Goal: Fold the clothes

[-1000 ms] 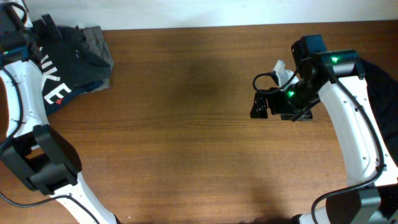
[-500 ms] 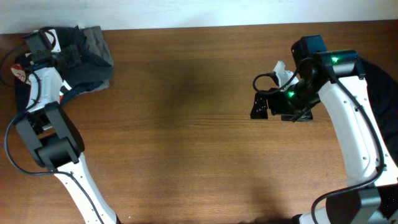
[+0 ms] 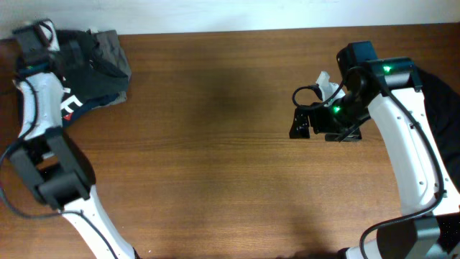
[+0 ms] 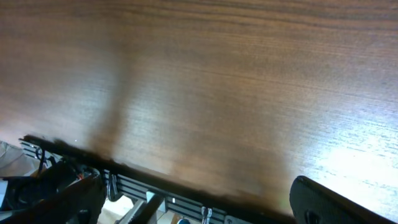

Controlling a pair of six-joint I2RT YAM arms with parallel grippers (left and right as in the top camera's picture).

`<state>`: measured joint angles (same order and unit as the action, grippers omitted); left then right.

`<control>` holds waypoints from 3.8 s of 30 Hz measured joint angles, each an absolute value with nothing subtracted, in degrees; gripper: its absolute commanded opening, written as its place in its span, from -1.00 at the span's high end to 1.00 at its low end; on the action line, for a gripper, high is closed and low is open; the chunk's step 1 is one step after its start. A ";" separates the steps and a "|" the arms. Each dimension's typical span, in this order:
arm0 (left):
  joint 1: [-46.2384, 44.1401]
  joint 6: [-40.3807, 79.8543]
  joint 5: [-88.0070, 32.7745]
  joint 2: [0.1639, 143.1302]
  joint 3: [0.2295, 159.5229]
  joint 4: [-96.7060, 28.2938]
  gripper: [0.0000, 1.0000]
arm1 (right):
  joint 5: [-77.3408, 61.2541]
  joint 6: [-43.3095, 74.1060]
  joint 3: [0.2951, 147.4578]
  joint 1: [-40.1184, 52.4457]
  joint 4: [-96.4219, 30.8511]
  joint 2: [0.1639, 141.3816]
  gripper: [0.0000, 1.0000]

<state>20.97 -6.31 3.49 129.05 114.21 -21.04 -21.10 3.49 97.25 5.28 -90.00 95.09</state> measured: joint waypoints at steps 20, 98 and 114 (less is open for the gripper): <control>20.91 -8.88 -36.47 84.90 114.13 -59.99 -0.98 | -24.01 4.10 97.03 5.23 -96.97 64.58 -0.98; -13.19 -5.91 -42.57 47.48 62.13 -34.68 -0.98 | -6.46 20.99 88.53 5.23 -95.59 29.61 -0.98; -13.19 -5.89 -42.39 47.48 62.11 -34.74 -0.98 | -2.87 8.10 66.72 -1.15 -69.93 17.82 -0.97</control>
